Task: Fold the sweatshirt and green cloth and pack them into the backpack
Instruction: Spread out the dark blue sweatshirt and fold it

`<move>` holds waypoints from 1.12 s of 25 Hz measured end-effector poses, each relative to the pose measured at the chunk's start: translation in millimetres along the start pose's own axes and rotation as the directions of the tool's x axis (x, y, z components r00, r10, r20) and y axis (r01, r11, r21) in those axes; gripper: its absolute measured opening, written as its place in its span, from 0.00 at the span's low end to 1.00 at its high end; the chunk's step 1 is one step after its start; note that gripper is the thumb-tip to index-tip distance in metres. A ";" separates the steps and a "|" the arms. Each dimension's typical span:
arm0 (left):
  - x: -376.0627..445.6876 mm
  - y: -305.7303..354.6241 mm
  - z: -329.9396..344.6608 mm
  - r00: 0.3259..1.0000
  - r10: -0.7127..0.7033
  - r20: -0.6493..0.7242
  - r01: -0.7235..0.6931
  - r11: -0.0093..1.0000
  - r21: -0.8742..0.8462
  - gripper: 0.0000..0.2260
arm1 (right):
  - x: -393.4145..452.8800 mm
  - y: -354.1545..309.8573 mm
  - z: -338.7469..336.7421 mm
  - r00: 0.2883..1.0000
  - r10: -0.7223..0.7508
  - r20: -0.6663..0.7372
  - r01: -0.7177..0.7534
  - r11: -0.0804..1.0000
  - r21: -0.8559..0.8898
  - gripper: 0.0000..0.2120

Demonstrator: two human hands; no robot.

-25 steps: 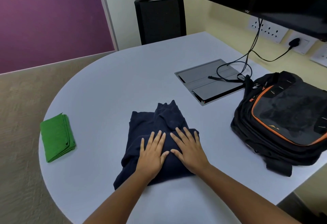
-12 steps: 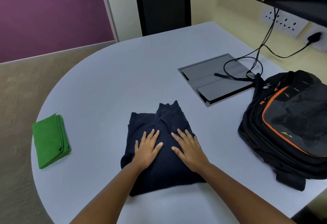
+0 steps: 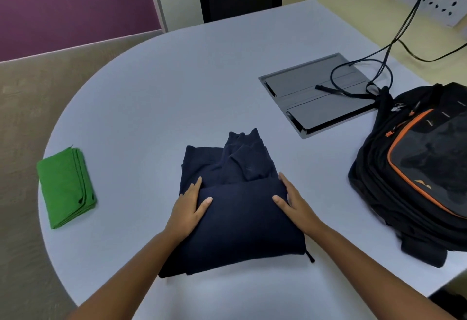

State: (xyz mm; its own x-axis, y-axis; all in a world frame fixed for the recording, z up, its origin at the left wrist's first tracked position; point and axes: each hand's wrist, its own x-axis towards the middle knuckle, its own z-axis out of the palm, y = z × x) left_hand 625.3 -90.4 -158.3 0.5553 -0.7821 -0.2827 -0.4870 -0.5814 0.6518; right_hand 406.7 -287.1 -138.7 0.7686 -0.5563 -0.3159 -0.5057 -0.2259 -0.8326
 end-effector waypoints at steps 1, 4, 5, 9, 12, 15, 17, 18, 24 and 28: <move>-12.1 -5.5 -3.9 1.000 0.025 -0.015 -0.025 1.000 0.003 0.38 | -9.0 6.2 -5.0 0.999 -0.023 -0.034 0.022 0.999 -0.028 0.30; -55.5 -21.9 -14.9 0.986 0.161 -0.045 -0.158 0.985 0.071 0.38 | -40.6 22.1 -19.8 0.964 -0.251 -0.083 0.204 0.907 -0.368 0.30; -69.0 -24.7 -16.3 0.971 0.239 -0.004 -0.236 0.962 0.134 0.39 | -49.3 27.1 -22.0 0.940 -0.338 -0.034 0.285 0.840 -0.463 0.31; -84.1 -27.9 2.1 0.889 0.332 0.315 -0.451 0.751 0.482 0.50 | -62.6 41.6 -3.9 0.888 -0.377 0.263 0.437 0.512 -0.740 0.46; -70.1 -8.9 10.2 0.950 0.218 0.225 -0.297 0.853 0.428 0.51 | -49.0 31.5 6.2 0.906 -0.416 0.083 0.298 0.485 -0.822 0.56; -65.4 6.5 -0.5 0.958 0.234 0.164 -0.283 0.855 0.435 0.39 | -40.2 20.4 -6.7 0.855 -0.517 0.046 0.324 0.461 -0.826 0.42; -63.6 15.8 -15.3 0.954 0.257 0.157 -0.299 0.859 0.416 0.34 | -41.9 6.9 -14.9 0.875 -0.473 0.106 0.376 0.525 -0.764 0.30; -62.7 22.1 -26.2 0.950 0.252 0.185 -0.306 0.871 0.385 0.32 | -42.1 -2.0 -20.1 0.902 -0.412 0.127 0.376 0.605 -0.702 0.24; -39.5 74.8 -105.2 0.732 0.042 0.680 -0.165 0.979 0.116 0.22 | -45.2 -49.1 -52.2 0.966 -0.011 0.257 0.058 0.983 -0.176 0.10; -24.3 81.8 -114.3 0.806 -0.051 0.589 -0.103 0.969 0.224 0.31 | -25.9 -52.8 -51.0 0.968 0.166 0.190 -0.152 0.985 -0.085 0.33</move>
State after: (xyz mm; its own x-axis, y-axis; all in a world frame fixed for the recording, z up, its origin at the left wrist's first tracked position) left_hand 649.0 -93.2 -17.7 0.0752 -0.7334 -0.6756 -0.6805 -0.5330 0.5029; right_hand 393.6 -301.6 -63.4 0.7343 -0.4240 -0.5301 -0.6481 -0.2055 -0.7333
